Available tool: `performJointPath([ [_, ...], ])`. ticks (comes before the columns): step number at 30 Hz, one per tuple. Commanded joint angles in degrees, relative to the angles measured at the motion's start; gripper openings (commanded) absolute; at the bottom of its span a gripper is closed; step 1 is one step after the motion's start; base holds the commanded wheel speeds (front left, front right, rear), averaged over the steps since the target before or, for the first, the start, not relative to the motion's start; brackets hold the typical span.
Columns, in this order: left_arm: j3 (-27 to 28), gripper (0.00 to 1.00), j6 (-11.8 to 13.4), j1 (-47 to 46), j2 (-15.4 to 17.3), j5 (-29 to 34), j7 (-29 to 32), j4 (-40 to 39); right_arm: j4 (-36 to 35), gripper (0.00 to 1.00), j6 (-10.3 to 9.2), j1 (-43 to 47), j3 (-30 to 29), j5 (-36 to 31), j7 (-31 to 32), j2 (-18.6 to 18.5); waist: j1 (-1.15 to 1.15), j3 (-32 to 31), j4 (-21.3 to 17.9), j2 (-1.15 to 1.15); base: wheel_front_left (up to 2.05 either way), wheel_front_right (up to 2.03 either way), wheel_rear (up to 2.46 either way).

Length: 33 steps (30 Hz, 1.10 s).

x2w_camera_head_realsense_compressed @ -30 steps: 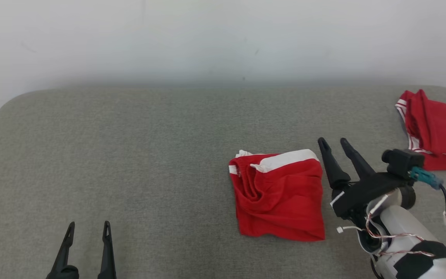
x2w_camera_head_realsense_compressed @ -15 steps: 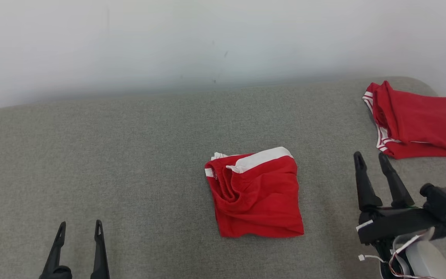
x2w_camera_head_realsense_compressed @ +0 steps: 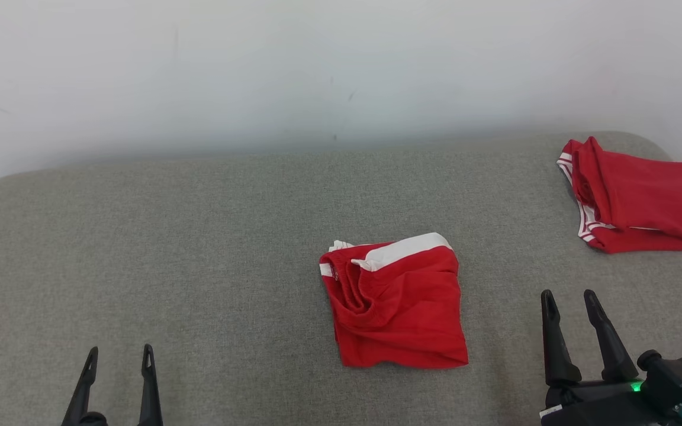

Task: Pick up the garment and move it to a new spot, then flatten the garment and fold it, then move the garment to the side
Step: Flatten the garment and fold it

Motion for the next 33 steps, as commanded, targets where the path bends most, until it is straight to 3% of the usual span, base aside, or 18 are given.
performJointPath([
  [1, 0.2, 1.0, 0.0, 0.8, 0.3, 0.3, -0.2, 0.1, -0.7, 1.0, -0.17, 1.1, -0.4, -0.9, -0.1, 0.7, 0.01, -0.2, 0.2, 0.0, 0.0, 0.0, 0.0],
  [11, 0.3, 1.0, -1.8, 2.2, 0.8, -0.7, -0.2, -1.3, -2.1, 1.0, -0.17, 4.5, -1.8, -5.0, -0.1, 3.0, 0.01, -1.0, 0.9, 0.0, 0.0, 0.0, 0.0],
  [19, -0.2, 1.0, -3.1, 2.7, 1.0, -0.8, -0.2, -1.5, -1.1, 1.0, -0.17, 4.7, -1.5, -6.6, -0.1, 2.7, 0.01, -1.2, 1.4, 0.0, 0.0, 0.0, 0.0],
  [33, -0.1, 1.0, -3.0, 2.7, 0.5, 0.0, -0.2, -0.8, 0.4, 1.0, -0.17, 4.5, -0.8, -8.6, -0.1, 2.6, 0.01, -1.1, 1.8, 0.0, 0.0, 0.0, 0.0],
])
